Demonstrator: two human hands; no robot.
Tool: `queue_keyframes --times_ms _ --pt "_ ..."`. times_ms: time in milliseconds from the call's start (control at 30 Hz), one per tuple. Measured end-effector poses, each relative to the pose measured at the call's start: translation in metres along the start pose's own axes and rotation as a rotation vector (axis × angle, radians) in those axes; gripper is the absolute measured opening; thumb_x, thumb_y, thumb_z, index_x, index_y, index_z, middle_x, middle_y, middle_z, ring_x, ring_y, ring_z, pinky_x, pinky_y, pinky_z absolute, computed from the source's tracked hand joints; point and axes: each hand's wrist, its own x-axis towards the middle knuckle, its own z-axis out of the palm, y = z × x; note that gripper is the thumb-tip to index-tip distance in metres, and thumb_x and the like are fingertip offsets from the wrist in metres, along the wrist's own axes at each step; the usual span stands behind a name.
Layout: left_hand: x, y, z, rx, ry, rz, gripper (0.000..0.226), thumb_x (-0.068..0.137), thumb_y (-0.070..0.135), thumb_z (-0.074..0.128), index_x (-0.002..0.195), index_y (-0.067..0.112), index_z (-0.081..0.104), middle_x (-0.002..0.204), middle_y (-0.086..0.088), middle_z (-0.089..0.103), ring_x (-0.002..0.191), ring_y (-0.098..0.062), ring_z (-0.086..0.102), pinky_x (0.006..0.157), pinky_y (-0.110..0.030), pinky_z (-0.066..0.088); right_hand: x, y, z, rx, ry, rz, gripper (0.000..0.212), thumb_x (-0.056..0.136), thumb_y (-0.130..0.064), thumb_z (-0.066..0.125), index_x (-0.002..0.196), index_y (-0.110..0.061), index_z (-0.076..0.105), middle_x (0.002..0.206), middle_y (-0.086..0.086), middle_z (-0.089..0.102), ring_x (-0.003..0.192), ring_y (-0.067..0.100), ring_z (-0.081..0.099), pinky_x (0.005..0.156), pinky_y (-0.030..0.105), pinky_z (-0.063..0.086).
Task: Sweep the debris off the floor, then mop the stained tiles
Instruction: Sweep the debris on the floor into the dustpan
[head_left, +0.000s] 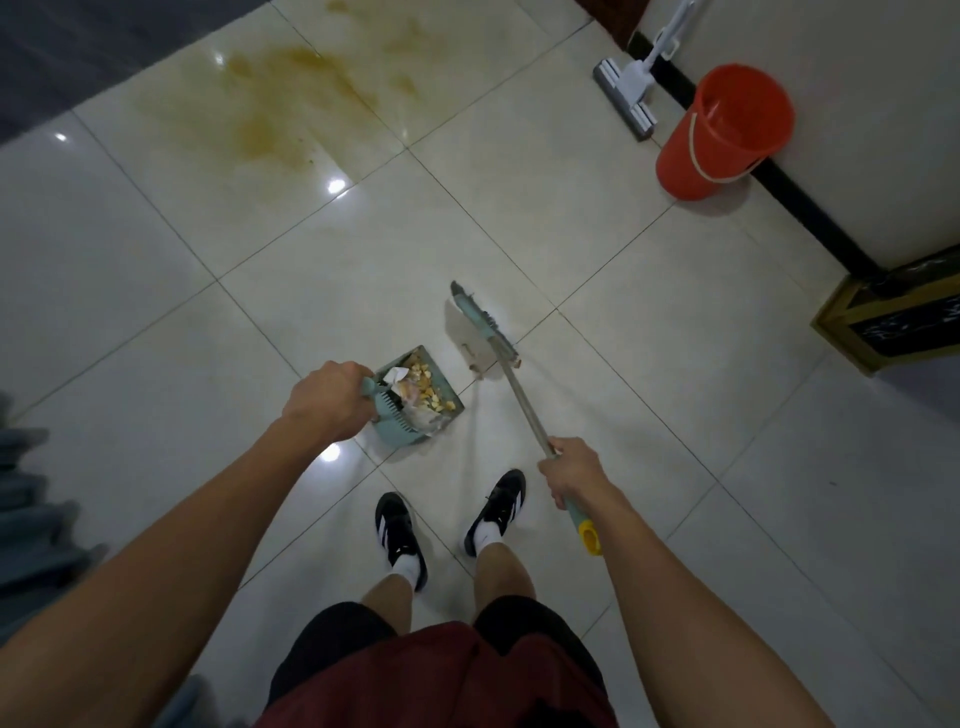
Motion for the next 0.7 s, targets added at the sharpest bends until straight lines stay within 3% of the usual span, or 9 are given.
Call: queue_keyframes --times_ms 67,167,267,467,633,700 --pt "0.003 -0.006 -0.001 -0.012 0.003 -0.018 0.019 0.086 0.024 0.062 0.102 0.024 0.07 0.086 -0.003 0.067 0.075 -0.025 0.064 0.073 -0.039 0.06 0.008 0.0 -0.003 -0.039 0.016 -0.016 0.046 0.095 -0.009 0.058 0.141 -0.007 0.054 0.095 0.016 0.062 0.064 0.027 0.058 0.052 0.031 0.051" --pt "0.009 -0.012 -0.001 -0.017 0.003 -0.028 0.01 0.086 0.024 0.06 0.093 0.024 0.068 0.084 -0.003 0.066 0.073 -0.025 0.063 0.073 -0.039 0.06 0.019 0.003 -0.008 -0.133 0.045 -0.009 0.043 0.099 -0.014 0.054 0.141 -0.008 0.052 0.107 0.017 0.063 0.057 0.025 0.059 0.042 0.029 0.048" --pt "0.015 -0.017 0.0 0.008 0.008 -0.03 0.009 0.084 0.021 0.06 0.087 0.026 0.067 0.076 0.001 0.062 0.068 -0.022 0.062 0.067 -0.036 0.058 0.033 0.006 -0.014 -0.199 0.054 0.005 0.038 0.1 -0.015 0.05 0.137 -0.005 0.053 0.115 0.021 0.063 0.058 0.025 0.059 0.046 0.031 0.052" --pt "0.014 -0.017 0.008 0.063 -0.011 0.016 0.018 0.082 0.018 0.06 0.095 0.027 0.068 0.078 0.002 0.062 0.071 -0.024 0.06 0.064 -0.031 0.05 0.05 0.001 -0.008 -0.171 -0.012 0.076 0.034 0.101 -0.015 0.051 0.131 0.0 0.055 0.102 0.018 0.061 0.056 0.026 0.06 0.048 0.032 0.053" --pt "0.02 -0.011 0.007 0.069 -0.013 0.025 0.027 0.082 0.018 0.06 0.105 0.029 0.069 0.084 0.0 0.066 0.074 -0.025 0.063 0.07 -0.036 0.056 0.043 -0.006 0.017 -0.136 -0.109 0.045 0.037 0.101 -0.017 0.05 0.132 0.001 0.055 0.108 0.02 0.064 0.079 0.031 0.061 0.073 0.039 0.058" --pt "0.021 -0.01 0.007 0.071 -0.012 0.028 0.029 0.082 0.018 0.06 0.107 0.029 0.069 0.086 -0.001 0.066 0.075 -0.026 0.063 0.072 -0.037 0.058 0.037 -0.01 0.026 -0.128 -0.144 0.032 0.037 0.1 -0.017 0.05 0.132 0.0 0.057 0.104 0.017 0.062 0.077 0.029 0.061 0.071 0.037 0.058"
